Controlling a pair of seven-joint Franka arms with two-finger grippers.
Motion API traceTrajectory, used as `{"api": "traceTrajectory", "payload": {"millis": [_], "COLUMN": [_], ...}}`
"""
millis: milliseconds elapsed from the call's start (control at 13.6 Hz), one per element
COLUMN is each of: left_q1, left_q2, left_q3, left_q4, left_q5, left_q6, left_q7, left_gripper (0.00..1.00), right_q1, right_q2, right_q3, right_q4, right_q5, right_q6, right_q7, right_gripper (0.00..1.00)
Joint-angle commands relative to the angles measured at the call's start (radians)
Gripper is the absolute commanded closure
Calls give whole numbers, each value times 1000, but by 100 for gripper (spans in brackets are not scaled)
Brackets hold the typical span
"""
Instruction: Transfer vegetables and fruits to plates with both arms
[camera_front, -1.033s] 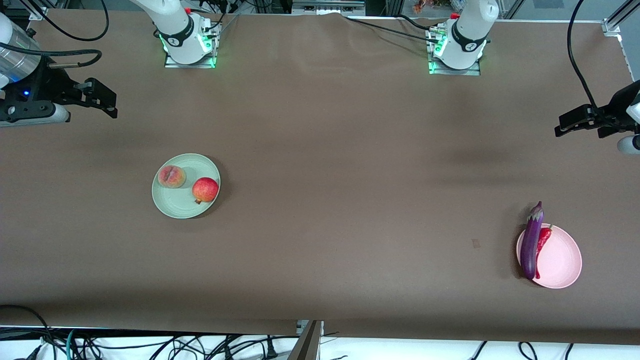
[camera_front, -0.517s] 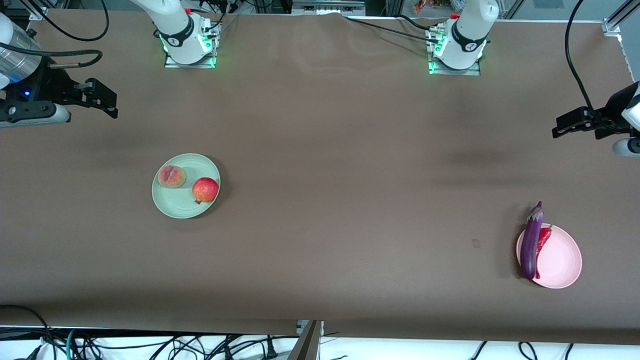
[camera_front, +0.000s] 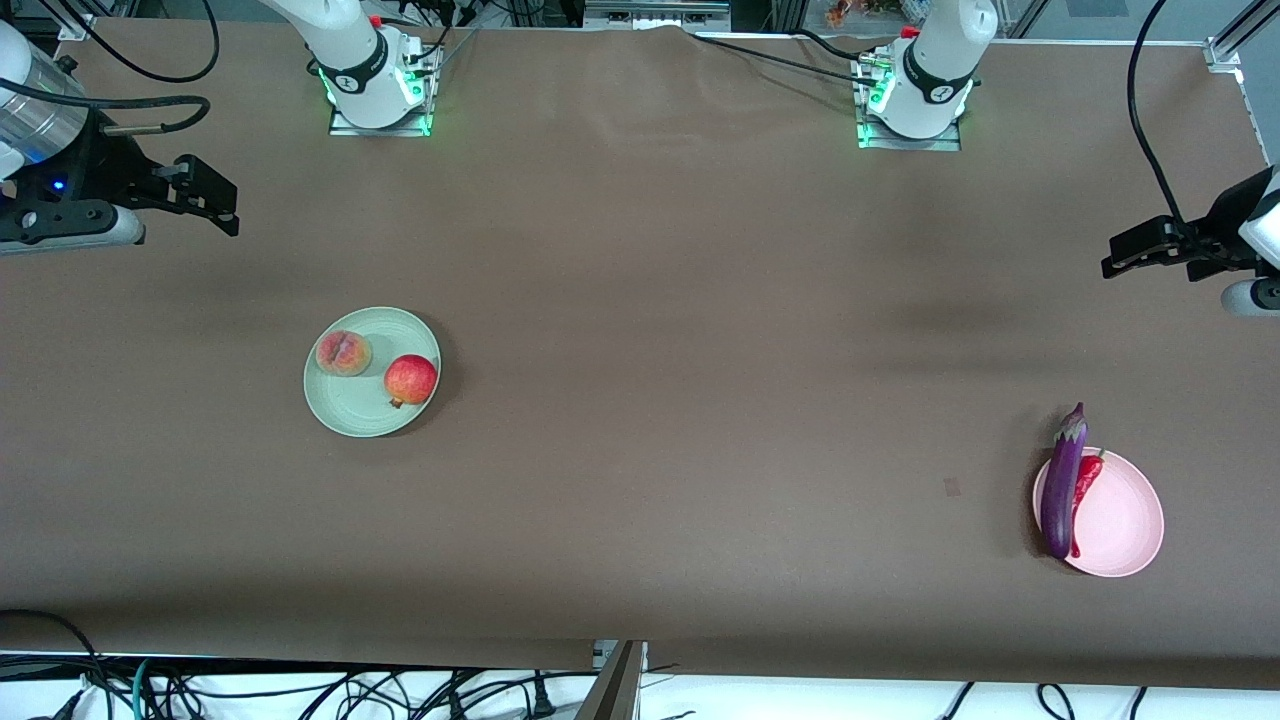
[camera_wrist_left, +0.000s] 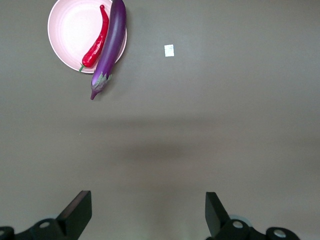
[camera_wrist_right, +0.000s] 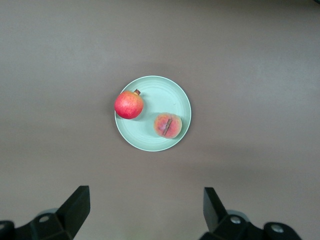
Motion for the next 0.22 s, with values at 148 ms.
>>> {"api": "traceTrajectory", "payload": {"millis": [148], "left_q1": [-9], "left_q2": [29], "left_q3": [0], "left_q4": [56], "left_q5": [20], "left_q6": [-11], "left_q7": [-7], "left_gripper": [0], "right_q1": [0], "right_q2": [6], "right_q3": [3], "right_q4": [26], "right_q5": [-11], "right_q6": [-10], "right_q7": [-1], "right_gripper": [0]}}
